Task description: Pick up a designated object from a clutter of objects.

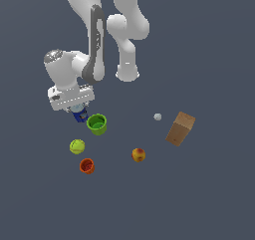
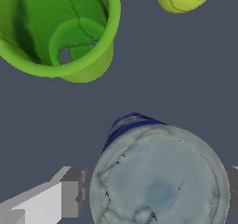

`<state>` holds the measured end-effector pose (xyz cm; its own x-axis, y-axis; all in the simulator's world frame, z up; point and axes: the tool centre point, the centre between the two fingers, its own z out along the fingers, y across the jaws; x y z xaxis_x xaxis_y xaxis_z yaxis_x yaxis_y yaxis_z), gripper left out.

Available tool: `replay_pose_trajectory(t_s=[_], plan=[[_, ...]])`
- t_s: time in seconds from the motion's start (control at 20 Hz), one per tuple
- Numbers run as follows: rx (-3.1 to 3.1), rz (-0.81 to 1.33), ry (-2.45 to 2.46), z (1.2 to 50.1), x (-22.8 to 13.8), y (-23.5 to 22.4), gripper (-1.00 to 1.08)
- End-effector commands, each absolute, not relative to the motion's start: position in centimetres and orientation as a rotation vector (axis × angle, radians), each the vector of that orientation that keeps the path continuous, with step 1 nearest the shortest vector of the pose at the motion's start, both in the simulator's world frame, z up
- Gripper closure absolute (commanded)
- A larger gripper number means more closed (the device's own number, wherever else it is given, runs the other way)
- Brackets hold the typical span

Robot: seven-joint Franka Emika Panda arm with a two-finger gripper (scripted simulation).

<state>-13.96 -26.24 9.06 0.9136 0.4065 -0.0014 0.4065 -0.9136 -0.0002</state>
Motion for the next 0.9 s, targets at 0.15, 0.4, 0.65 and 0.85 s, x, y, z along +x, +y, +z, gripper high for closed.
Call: replay_pose_trajectory(t_s=[0.15,0.4,0.65,0.85], plan=[[3.072,-0.001,0.654,7.85,-13.96,-26.25,-0.92],[3.072,-0.001,0.654,7.82,-13.96,-26.25,1.08],[3.072,-0.001,0.654,7.82,-13.96,-26.25,1.08],[3.071,0.001,0.652,8.00,-13.91,-26.27,1.08]])
